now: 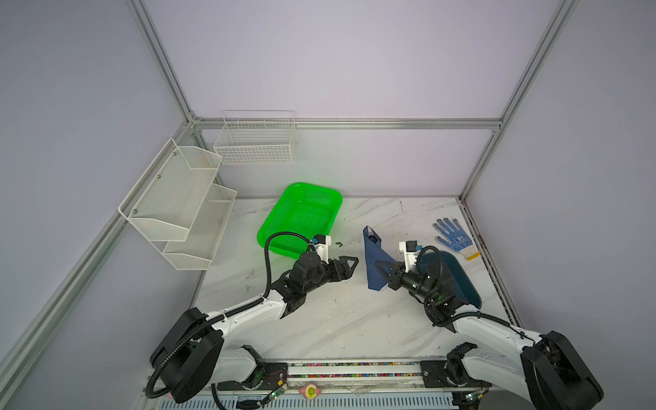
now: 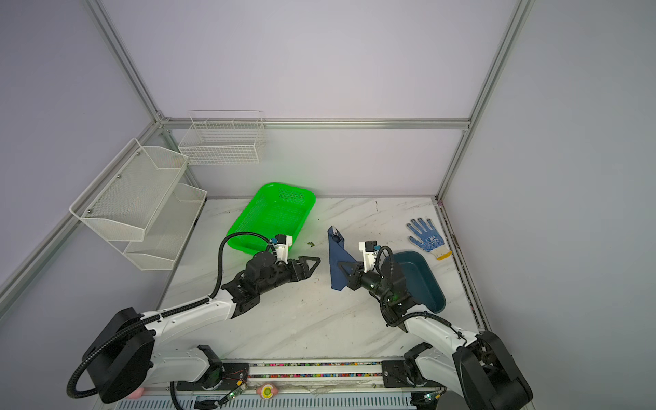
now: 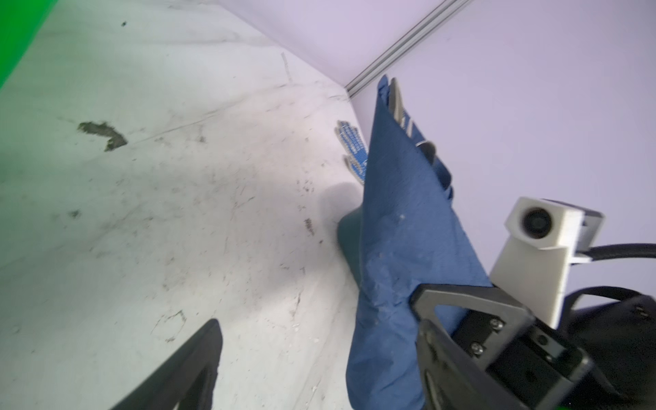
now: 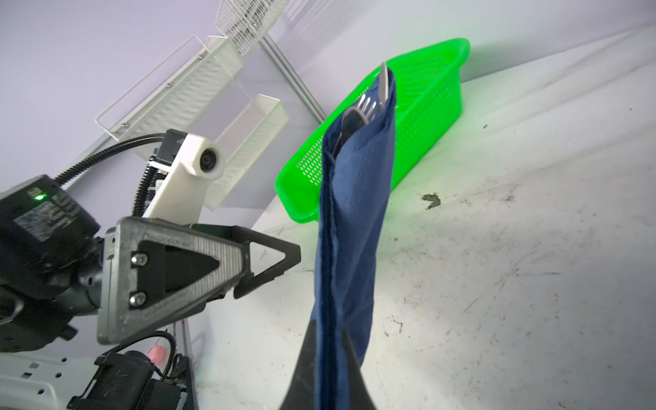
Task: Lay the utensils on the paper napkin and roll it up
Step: 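Lift the napkin roll upright with both grippers, raising it off the table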
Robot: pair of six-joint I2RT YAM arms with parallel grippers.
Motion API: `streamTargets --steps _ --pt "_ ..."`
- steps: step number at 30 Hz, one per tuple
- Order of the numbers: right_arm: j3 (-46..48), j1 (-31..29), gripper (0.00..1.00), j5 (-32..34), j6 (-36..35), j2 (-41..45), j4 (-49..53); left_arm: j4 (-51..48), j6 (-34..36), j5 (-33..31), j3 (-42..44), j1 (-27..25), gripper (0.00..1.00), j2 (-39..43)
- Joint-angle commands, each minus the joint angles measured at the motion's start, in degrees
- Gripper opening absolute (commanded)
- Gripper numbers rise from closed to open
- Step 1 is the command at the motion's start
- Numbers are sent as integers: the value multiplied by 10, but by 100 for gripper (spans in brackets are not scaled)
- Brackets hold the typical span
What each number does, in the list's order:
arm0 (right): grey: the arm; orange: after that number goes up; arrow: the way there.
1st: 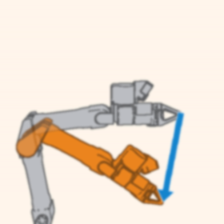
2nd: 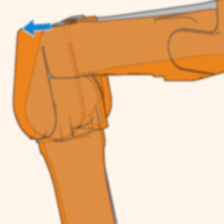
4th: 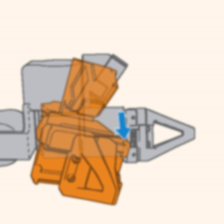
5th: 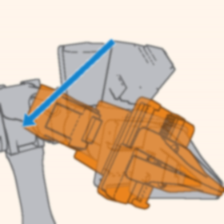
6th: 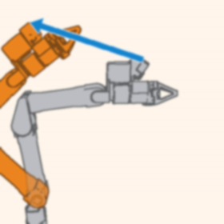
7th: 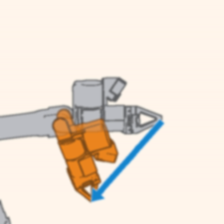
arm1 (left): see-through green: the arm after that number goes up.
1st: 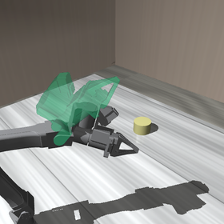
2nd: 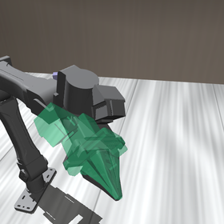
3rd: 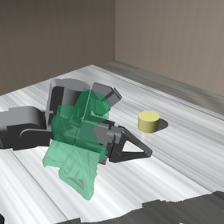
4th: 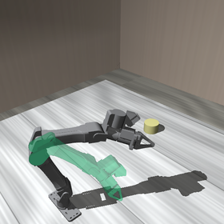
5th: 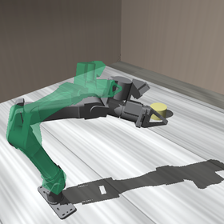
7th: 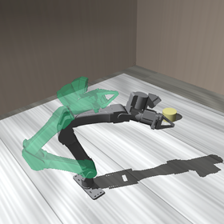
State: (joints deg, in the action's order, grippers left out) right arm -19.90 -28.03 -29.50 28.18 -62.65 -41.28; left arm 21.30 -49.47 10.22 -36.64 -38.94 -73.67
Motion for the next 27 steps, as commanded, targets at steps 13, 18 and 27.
streamTargets --steps 13,18,27 --pt "-97 -3 0 -90 35 16 -37 274 -25 211 -47 34 95 -67" --pt "-103 -3 0 -102 40 13 -46 366 -70 254 -66 39 94 -126" --pt "-104 -3 0 -113 46 3 -52 511 -152 280 -92 42 89 -182"
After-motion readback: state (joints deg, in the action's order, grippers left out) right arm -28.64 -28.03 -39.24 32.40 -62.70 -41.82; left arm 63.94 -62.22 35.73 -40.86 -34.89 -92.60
